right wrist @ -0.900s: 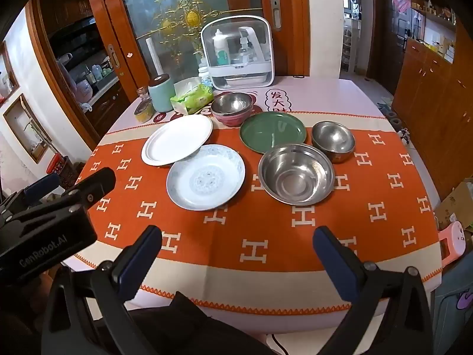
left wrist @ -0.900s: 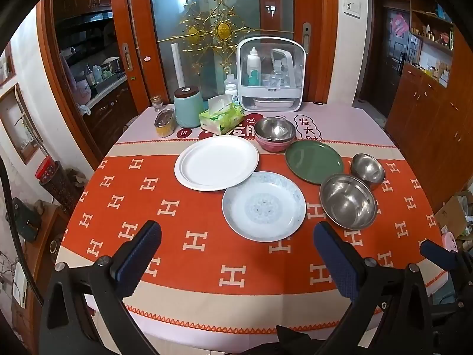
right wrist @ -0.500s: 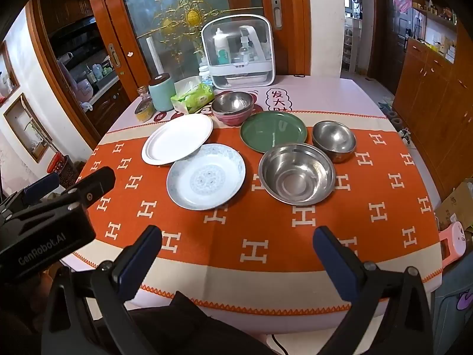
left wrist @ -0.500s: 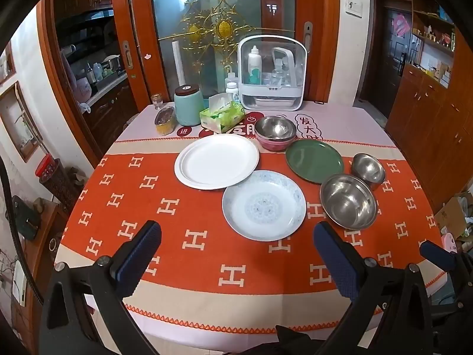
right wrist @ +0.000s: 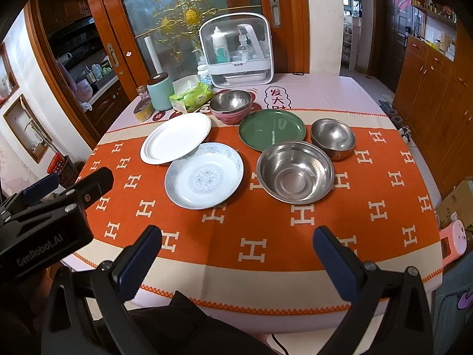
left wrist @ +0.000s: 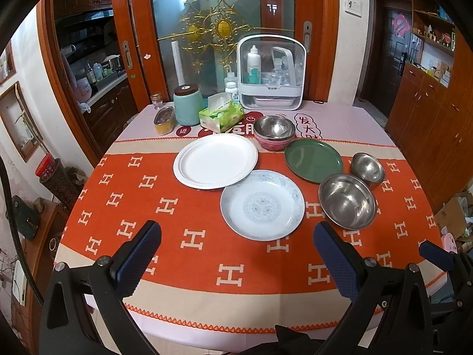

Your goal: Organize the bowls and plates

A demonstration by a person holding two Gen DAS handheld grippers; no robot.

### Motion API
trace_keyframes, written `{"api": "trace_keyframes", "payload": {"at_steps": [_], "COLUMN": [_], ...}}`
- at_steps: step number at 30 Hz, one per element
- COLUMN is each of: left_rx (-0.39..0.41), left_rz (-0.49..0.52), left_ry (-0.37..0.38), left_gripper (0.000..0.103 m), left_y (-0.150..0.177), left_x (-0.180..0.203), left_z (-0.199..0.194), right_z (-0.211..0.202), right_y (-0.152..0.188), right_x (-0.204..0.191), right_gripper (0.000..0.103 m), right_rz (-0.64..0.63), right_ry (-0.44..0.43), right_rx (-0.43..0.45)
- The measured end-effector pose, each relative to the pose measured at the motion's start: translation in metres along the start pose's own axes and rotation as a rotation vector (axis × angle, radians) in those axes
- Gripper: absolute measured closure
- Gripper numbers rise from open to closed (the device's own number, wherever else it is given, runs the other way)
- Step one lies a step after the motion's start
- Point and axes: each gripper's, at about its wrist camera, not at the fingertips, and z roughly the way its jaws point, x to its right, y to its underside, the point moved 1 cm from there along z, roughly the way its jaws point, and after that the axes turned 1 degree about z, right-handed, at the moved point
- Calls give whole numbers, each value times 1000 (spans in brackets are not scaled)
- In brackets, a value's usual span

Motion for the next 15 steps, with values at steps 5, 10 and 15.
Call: {"api": "trace_keyframes", "payload": {"at_steps": [5,10,15], "left_rx": [0,-3,-9], "left_rz": [0,-1,-3], "left_ry": [1,0,-6], "left_gripper": [1,1,1], "left_y": [0,2,12], "left_x": [0,5,13], "left_z": [0,-1,-1], "right_z": [1,2,7], "right_y": [-1,-1,-1], "right_x": [4,9,12], "right_gripper": [0,0,0], "right_rz": [2,0,3], "right_ry": [-1,-4,-8], "right_rx": [-2,-4,-8]}}
